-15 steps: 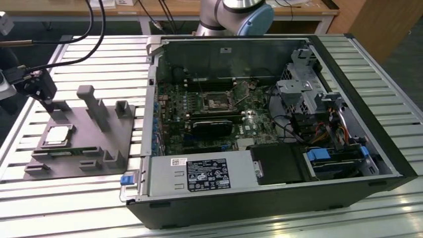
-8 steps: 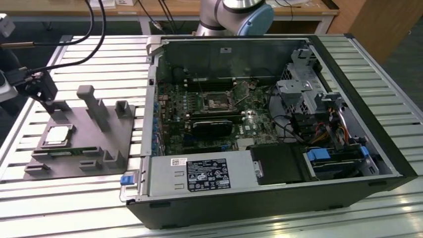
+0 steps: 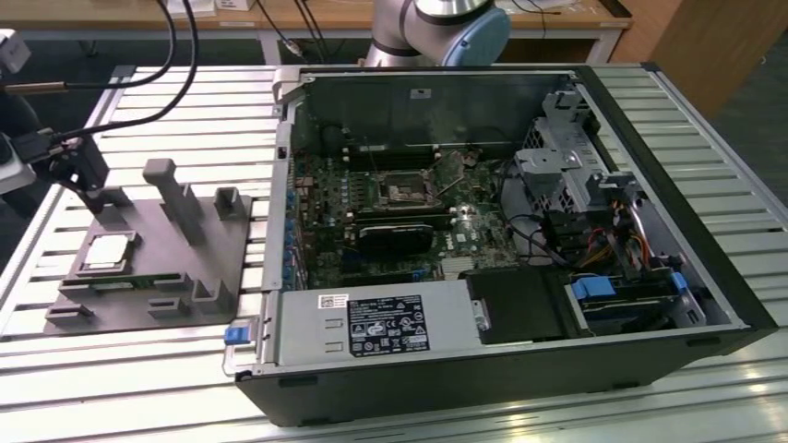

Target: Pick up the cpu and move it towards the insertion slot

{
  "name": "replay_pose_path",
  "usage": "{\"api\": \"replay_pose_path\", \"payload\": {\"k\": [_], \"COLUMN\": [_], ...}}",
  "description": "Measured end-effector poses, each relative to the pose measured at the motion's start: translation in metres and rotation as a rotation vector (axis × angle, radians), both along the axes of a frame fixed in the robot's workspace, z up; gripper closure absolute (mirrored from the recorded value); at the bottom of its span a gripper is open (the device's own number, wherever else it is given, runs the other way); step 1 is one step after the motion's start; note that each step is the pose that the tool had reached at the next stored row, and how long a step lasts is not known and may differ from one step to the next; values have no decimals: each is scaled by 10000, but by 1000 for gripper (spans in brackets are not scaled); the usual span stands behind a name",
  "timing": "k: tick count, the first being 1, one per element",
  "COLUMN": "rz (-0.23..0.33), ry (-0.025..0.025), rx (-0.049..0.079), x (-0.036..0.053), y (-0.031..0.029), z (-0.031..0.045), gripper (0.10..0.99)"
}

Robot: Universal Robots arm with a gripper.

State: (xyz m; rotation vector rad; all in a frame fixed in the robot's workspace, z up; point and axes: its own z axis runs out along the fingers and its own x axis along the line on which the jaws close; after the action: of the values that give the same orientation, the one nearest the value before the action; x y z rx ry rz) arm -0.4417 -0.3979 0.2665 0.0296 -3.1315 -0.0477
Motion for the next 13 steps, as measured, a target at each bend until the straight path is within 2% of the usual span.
{"api": "replay_pose_path", "payload": {"k": [13], "rz": [0], "ry": [1], "rx": [-27], "x": [0], "y": [-11], "z": [-96], "gripper": [322]}}
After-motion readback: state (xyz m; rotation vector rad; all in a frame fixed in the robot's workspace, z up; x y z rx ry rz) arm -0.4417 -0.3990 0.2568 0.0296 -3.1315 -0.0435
